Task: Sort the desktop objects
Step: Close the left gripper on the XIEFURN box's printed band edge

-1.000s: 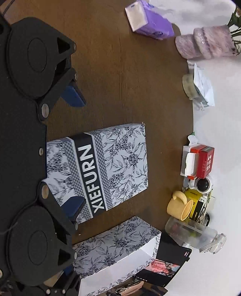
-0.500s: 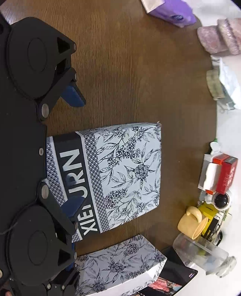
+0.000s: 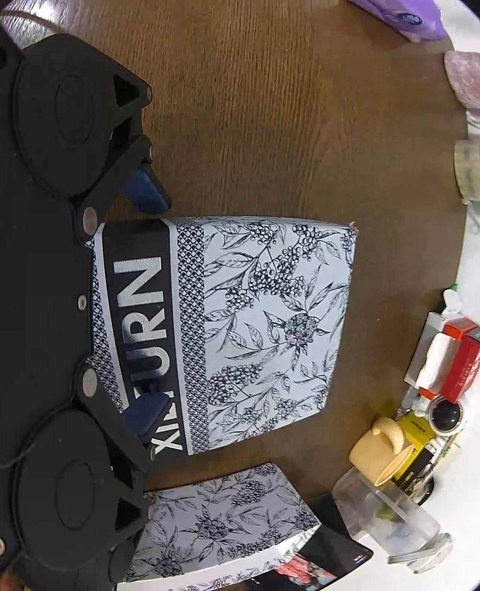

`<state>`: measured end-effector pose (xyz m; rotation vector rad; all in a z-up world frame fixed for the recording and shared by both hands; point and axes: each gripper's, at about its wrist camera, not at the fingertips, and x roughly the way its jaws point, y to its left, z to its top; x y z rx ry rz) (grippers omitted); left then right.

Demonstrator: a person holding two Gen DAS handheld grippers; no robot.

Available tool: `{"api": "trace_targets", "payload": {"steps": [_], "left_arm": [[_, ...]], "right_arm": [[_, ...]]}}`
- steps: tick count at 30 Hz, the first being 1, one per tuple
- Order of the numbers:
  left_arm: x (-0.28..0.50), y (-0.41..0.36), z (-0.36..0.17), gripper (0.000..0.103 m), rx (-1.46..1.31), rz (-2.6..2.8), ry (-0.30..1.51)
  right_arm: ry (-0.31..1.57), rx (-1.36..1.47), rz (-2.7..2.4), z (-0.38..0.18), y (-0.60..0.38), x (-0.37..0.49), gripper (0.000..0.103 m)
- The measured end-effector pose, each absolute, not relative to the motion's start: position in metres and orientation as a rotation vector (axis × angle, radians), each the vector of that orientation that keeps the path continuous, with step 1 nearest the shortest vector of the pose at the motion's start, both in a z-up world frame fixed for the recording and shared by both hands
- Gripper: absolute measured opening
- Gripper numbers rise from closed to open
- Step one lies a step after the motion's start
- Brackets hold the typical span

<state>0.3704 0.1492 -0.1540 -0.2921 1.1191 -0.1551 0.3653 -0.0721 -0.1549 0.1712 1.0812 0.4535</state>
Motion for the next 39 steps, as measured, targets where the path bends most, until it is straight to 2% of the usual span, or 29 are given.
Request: {"api": "trace_targets", "payload": {"steps": [16,21,39], "left_arm": [[0.358,0.138,-0.153,0.103,-0.283,-0.092,1.027],[0.352,0.137,-0.143,0.103,-0.265,-0.098,1.029],[0.296,0.136,-0.094,0.101,-0.248,-0.09,0.964]], "right_arm": [[0.985,0.153,0.478,-0.156,-0.065,0.356,0.103],[0.974,0.12,0.484,-0.144,-0.065,0.347,0.097],[0.926,0.144,0.419,-0.098,-0.052,0.283,0.097]]}}
